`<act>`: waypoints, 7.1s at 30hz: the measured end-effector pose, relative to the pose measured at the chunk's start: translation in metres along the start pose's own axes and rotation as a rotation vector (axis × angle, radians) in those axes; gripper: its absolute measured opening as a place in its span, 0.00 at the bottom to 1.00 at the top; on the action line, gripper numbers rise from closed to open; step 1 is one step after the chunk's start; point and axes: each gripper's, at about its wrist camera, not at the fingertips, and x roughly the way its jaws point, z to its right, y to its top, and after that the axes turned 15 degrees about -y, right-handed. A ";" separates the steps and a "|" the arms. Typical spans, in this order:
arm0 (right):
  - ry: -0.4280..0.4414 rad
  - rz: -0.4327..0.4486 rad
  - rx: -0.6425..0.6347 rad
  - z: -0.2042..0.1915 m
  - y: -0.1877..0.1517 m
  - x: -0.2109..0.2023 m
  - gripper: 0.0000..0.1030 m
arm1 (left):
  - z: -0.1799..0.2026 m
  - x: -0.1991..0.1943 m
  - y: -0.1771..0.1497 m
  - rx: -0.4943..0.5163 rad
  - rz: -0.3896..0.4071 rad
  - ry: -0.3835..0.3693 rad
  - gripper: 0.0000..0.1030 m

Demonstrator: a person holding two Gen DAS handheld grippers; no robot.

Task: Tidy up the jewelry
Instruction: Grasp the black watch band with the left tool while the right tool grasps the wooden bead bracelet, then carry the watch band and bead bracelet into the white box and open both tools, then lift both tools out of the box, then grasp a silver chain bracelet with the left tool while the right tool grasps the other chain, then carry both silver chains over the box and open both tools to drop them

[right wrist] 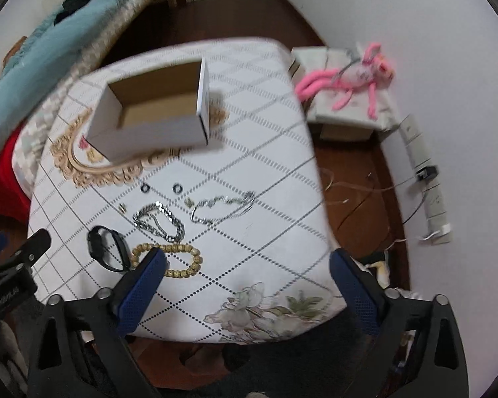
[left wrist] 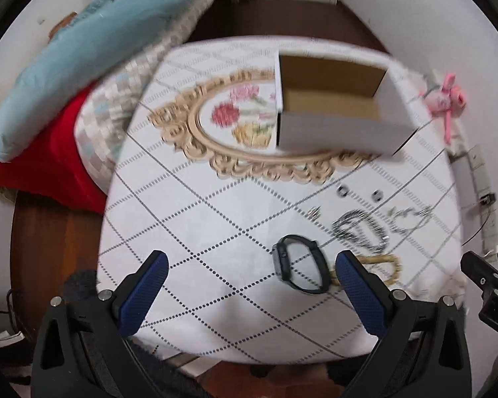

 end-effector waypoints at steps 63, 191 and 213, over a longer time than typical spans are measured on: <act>0.339 0.267 0.033 -0.022 0.120 -0.031 0.09 | 0.018 -0.018 0.119 0.078 0.117 -0.263 0.09; 0.009 0.032 0.072 -0.040 0.032 0.120 0.32 | 0.026 0.068 -0.001 0.121 0.029 -0.159 0.06; 0.330 0.133 0.155 -0.011 0.046 0.037 0.00 | 0.040 -0.016 0.033 0.138 0.167 -0.336 0.06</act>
